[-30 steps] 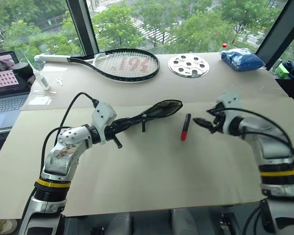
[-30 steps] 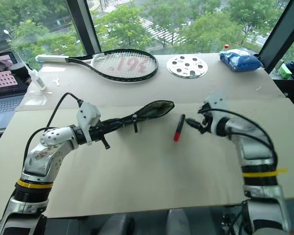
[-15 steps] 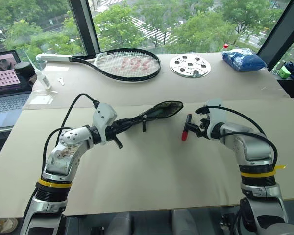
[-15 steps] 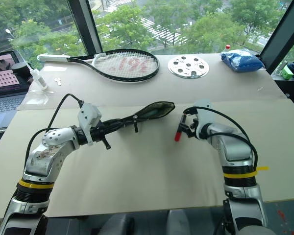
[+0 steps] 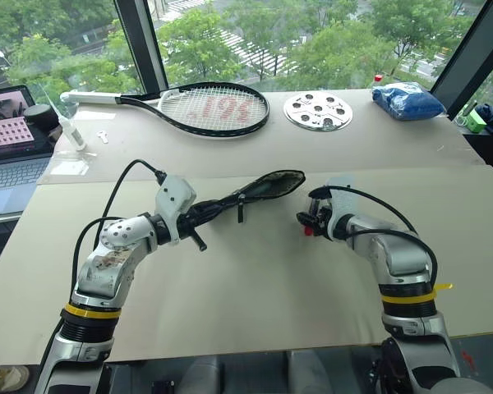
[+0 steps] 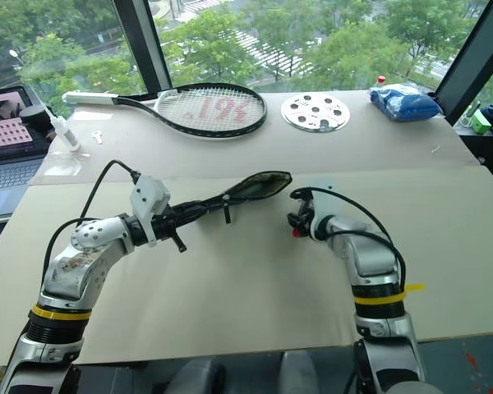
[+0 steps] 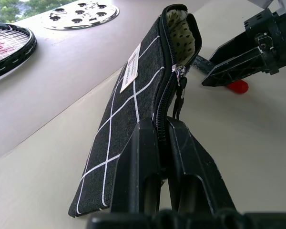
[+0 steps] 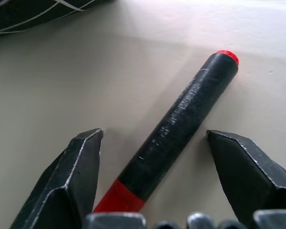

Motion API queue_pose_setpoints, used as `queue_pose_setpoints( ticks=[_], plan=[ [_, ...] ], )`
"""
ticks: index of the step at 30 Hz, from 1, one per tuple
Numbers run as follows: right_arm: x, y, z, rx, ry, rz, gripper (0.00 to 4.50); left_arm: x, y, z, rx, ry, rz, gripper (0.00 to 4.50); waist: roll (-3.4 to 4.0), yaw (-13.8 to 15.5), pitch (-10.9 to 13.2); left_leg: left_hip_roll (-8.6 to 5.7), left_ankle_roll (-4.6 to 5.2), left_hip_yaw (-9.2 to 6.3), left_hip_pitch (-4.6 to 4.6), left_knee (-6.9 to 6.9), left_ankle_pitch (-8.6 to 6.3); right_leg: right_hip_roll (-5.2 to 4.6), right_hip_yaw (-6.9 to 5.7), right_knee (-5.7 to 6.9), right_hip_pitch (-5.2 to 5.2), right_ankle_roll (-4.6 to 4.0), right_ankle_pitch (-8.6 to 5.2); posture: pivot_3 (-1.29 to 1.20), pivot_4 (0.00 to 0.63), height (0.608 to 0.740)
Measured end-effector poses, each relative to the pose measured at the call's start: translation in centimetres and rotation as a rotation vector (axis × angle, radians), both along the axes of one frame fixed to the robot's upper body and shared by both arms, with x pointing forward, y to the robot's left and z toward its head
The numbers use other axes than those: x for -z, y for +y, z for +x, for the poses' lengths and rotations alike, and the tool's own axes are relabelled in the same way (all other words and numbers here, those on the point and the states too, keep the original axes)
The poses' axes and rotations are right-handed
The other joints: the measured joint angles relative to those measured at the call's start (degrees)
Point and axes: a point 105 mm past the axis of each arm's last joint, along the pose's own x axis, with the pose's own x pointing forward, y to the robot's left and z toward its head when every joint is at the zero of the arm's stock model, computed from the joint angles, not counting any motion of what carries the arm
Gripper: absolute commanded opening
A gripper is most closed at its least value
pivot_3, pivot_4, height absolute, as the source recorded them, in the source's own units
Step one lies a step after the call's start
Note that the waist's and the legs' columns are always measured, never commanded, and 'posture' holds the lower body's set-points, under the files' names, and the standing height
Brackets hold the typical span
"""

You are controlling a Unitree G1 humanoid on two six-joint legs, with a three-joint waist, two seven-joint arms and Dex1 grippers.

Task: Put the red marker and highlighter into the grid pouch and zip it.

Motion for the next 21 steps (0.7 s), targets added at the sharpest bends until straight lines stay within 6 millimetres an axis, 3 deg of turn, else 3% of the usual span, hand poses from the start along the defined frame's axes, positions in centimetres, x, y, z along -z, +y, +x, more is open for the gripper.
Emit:
queue_pose_setpoints(
  ticks=[4,6,13,15,19,21],
  plan=[
    [0.0,-0.5,0.0,0.004,-0.016,-0.015,1.04,0.0,0.0,0.0,-0.001,0.0,0.0,0.0,0.0,-0.01,0.0,0.0,0.0,0.0,0.0,0.0,0.0,0.0,0.0,-0.01,0.0,0.0,0.0,0.0,0.15,0.74],
    [0.0,-0.6,0.0,0.001,-0.023,-0.018,0.57,0.0,0.0,0.0,-0.001,0.0,0.0,0.0,0.0,-0.01,0.0,0.0,0.0,0.0,0.0,0.0,0.0,0.0,0.0,-0.01,0.0,0.0,0.0,0.0,0.15,0.74],
    [-0.7,-1.4,0.5,-0.028,-0.079,-0.071,0.57,-0.1,0.0,0.0,0.001,-0.003,0.0,0.0,0.0,0.06,0.01,-0.01,0.0,0.0,-0.03,0.0,0.0,0.0,0.0,-0.04,0.0,0.01,0.0,0.0,0.15,0.74],
    [-3.3,-2.0,1.4,-0.07,-0.17,-0.085,0.57,-0.1,0.0,0.0,0.001,-0.002,0.001,0.0,0.01,0.0,0.01,-0.01,0.0,0.0,-0.04,0.0,0.0,0.0,0.0,-0.04,-0.01,0.01,0.01,0.0,0.15,0.74],
    [-11.5,-3.7,2.5,-0.119,-0.46,-0.158,0.57,-0.2,-0.1,0.1,0.007,-0.006,0.001,0.0,0.0,-0.03,0.01,0.0,0.0,0.0,-0.01,-0.04,0.0,0.0,-0.03,-0.07,-0.01,0.01,0.0,0.0,0.15,0.74],
    [-14.5,-4.1,1.6,-0.25,-0.626,-0.347,0.57,-0.3,-0.1,0.1,0.011,-0.007,0.003,0.0,0.0,0.04,0.02,0.0,0.0,0.03,-0.05,-0.06,0.0,0.0,-0.03,-0.13,-0.01,0.03,-0.01,0.0,0.15,0.74]
  ],
)
